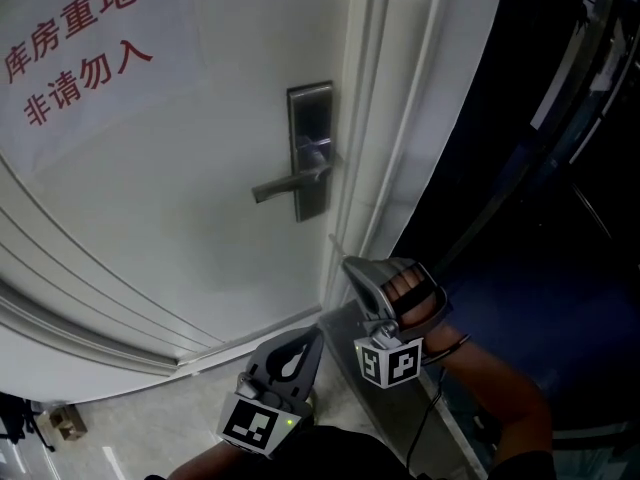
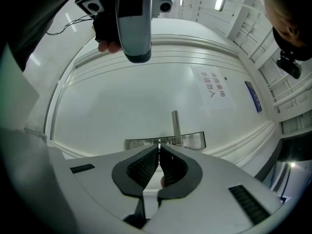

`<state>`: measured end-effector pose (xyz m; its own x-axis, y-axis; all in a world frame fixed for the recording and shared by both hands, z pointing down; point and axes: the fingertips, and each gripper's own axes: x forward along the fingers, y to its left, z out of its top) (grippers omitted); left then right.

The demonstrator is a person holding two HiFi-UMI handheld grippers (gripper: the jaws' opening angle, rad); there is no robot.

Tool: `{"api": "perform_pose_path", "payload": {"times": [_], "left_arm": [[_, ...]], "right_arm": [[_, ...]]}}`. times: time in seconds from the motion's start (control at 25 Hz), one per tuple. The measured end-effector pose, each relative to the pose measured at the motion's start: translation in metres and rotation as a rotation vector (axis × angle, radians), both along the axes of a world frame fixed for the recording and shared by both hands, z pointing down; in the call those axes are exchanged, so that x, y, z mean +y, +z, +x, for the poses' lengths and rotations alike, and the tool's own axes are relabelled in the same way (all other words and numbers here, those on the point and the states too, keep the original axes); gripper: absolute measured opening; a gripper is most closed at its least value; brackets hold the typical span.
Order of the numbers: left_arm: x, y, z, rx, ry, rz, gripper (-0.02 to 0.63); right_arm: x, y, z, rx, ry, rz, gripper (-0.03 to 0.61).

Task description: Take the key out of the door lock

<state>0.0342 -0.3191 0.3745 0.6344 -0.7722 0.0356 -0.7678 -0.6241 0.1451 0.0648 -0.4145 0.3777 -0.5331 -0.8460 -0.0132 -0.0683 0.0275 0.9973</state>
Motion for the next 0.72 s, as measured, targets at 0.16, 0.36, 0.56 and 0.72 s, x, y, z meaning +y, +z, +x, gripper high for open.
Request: {"api": "perform_pose_path", "payload": {"times": [0.16,0.36,0.56,0.72], "left_arm": [[0.011,-0.007,0.008,0.002,0.003,0.012,0.006],[0.023,-0.011,0.019,0.001,0.012,0.03,0.006],[0.033,-0.016,0.023,0.003,0.016,0.043,0.006],[0.043,-0.019,0.022,0.002,0.02,0.047,0.006]], "right_arm": [[0.014,-0.005,0.005,0.005,0.005,-0.01,0.02],[0.026,-0.007,0.013,0.007,0.012,-0.018,0.02],[0.038,-0.008,0.014,0.014,0.007,-0.021,0.02],[0.049,-0.009,0.012,0.016,0.007,-0.029,0.02]]}}
